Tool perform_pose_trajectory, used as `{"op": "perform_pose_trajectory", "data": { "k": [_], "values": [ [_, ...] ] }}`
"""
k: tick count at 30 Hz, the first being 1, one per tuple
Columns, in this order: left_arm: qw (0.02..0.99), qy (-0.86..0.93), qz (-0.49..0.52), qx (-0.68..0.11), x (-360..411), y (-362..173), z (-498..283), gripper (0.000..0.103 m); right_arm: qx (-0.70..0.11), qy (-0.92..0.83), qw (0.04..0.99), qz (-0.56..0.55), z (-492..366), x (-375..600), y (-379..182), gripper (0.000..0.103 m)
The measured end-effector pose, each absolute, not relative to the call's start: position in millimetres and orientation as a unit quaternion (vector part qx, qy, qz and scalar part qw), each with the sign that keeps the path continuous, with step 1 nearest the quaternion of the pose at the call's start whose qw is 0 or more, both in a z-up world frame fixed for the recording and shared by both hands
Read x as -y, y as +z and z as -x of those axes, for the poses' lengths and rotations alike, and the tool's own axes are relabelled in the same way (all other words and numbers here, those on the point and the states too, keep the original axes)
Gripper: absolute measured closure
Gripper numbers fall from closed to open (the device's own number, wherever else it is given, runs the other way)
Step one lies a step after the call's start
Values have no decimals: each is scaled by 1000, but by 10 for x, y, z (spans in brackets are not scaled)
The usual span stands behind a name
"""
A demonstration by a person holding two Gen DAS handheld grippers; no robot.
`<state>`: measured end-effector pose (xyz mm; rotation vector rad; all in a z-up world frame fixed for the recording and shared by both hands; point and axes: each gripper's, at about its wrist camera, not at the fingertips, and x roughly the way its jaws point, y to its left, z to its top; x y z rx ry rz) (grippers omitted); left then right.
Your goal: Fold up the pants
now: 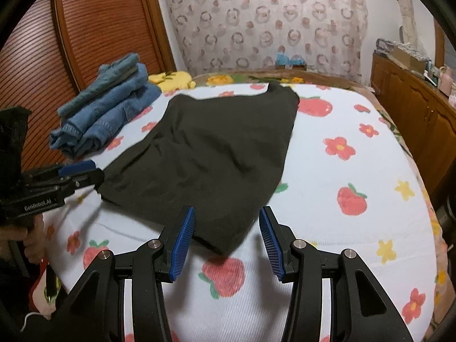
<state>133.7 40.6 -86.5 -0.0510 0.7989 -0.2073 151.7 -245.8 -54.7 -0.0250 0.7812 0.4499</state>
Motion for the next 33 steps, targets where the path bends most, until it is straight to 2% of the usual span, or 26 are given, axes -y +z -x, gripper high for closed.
{"op": "perform_pose_trajectory", "data": {
  "k": [6,8,14,21,24,28,33],
  "values": [
    [908,-115,14,-402,-290,-967,-1378,56,-393,209,895,17,-1571,2417,-660,54],
    [904,-118,18,-410,-283,-1017,-1392,56,-398,214,892,22,-1572,2394,-677,61],
    [901,-122,19,-416,-257,-1064,-1397,56,-404,214,889,21,-1598,2374,-677,62],
    [897,-140,24,-418,-236,-1067,-1407,68,-408,203,890,30,-1582,2335,-677,62],
    [896,-147,29,-418,-211,-1067,-1396,75,-409,210,888,21,-1569,2353,-675,68],
    [895,-156,26,-416,-182,-1062,-1382,82,-406,224,886,19,-1543,2341,-679,83],
    [894,-167,27,-416,-177,-1035,-1367,91,-399,234,886,25,-1514,2332,-675,89]
  ]
}}
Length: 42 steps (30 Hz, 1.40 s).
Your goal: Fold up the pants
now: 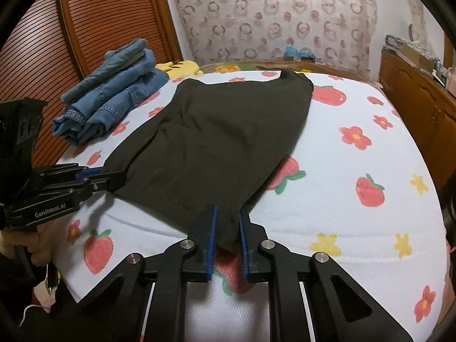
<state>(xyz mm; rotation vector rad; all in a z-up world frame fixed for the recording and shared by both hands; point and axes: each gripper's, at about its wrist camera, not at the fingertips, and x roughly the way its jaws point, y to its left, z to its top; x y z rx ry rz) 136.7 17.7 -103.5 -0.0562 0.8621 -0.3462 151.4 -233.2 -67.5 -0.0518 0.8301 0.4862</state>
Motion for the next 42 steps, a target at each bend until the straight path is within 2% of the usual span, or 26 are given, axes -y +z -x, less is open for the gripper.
{"op": "perform_pose_trajectory", "data": {
  "k": [13,29,34,42],
  "values": [
    [899,-198,40,-390,-220,-741,-874,92,-392,279,877,1,-1145,2558,-488,93],
    [915,-206,39,-345,-184,-292,-460,92,-344,300,890,11,-836,2682,-99,93],
    [922,-196,28,-332,-206,-191,-594,92,-318,301,899,20,-933,2620,57,93],
    [913,-182,35,-364,-265,-402,-1111,92,-328,285,900,29,-1342,2503,-68,93]
  ]
}}
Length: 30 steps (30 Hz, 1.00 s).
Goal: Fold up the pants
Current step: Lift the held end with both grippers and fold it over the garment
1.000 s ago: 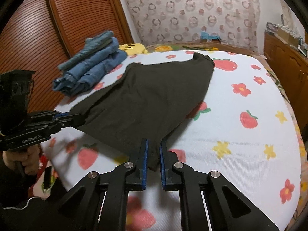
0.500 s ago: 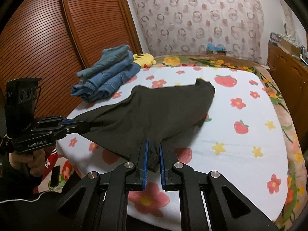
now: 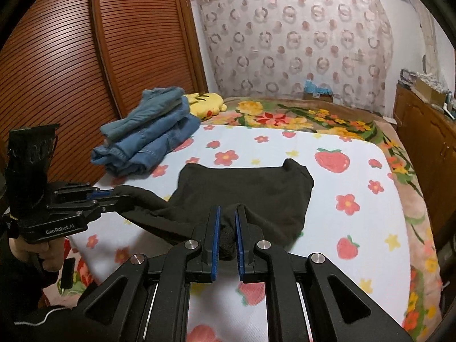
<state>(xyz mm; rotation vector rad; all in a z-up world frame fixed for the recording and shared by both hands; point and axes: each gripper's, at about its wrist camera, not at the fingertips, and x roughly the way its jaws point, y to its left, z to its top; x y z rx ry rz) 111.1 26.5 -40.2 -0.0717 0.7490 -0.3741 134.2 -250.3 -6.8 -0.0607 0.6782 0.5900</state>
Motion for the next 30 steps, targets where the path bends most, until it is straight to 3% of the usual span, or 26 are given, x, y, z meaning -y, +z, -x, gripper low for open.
{"op": "perform_pose_trajectory", "data": {
  "k": [12,30],
  "values": [
    [915,-163,35,-367,-263,-370,-1594,92,-333,267,904,27,-2015,2281,-119,93],
    [916,-141,30,-374,-286,-494,-1920,92,-350,253,901,53,-2376,2126,-299,93]
  ]
}}
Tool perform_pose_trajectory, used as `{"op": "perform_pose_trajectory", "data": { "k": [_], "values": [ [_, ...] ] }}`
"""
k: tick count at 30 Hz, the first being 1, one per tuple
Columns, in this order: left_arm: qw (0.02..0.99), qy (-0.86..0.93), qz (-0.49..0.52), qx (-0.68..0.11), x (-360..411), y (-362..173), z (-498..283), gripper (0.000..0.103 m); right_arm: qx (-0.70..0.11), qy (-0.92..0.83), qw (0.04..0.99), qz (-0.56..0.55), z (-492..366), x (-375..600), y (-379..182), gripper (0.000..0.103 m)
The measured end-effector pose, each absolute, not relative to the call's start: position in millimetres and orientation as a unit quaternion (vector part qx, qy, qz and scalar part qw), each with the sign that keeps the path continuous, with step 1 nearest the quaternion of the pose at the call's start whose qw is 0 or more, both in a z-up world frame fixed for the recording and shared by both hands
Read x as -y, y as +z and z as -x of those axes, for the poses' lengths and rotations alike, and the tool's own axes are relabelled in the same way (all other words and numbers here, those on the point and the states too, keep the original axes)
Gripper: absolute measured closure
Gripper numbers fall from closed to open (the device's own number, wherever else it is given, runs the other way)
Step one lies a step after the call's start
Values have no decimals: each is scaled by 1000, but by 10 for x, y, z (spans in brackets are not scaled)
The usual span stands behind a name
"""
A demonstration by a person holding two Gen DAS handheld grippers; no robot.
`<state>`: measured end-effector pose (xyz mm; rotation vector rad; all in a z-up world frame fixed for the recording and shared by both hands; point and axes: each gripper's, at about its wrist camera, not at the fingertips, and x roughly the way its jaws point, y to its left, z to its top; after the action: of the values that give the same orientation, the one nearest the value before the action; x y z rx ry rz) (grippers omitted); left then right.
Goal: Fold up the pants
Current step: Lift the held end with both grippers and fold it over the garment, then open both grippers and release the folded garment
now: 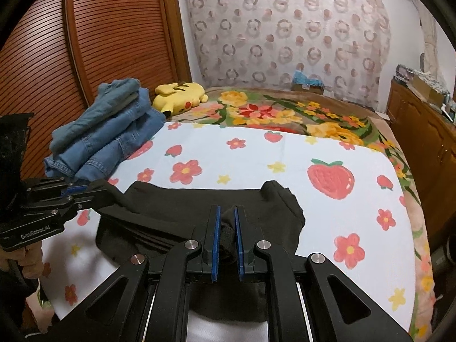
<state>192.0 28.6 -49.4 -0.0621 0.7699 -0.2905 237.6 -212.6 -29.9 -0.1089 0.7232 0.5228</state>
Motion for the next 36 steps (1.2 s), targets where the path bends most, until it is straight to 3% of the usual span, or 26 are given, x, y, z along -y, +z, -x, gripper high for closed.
{"op": "perform_pose_trajectory", "data": {
  "k": [10,15,17,28,36],
  "values": [
    [916,-135,23,-377,-271,-470,-2022,88,-366,244,897,39,-2528,2123,-386,93],
    [916,-134,45,-376,-365,-479,-1969,65,-356,240,903,26,-2458,2213,-331,82],
    [916,-133,52,-376,-401,-476,-1944,61,-354,254,900,18,-2427,2262,-311,79],
    [911,-137,41,-387,-391,-602,-1662,60,-380,245,891,30,-2173,2538,-382,63],
    [896,-151,27,-417,-266,-860,-1612,60,-407,261,875,34,-2106,2558,-544,60]
  ]
}}
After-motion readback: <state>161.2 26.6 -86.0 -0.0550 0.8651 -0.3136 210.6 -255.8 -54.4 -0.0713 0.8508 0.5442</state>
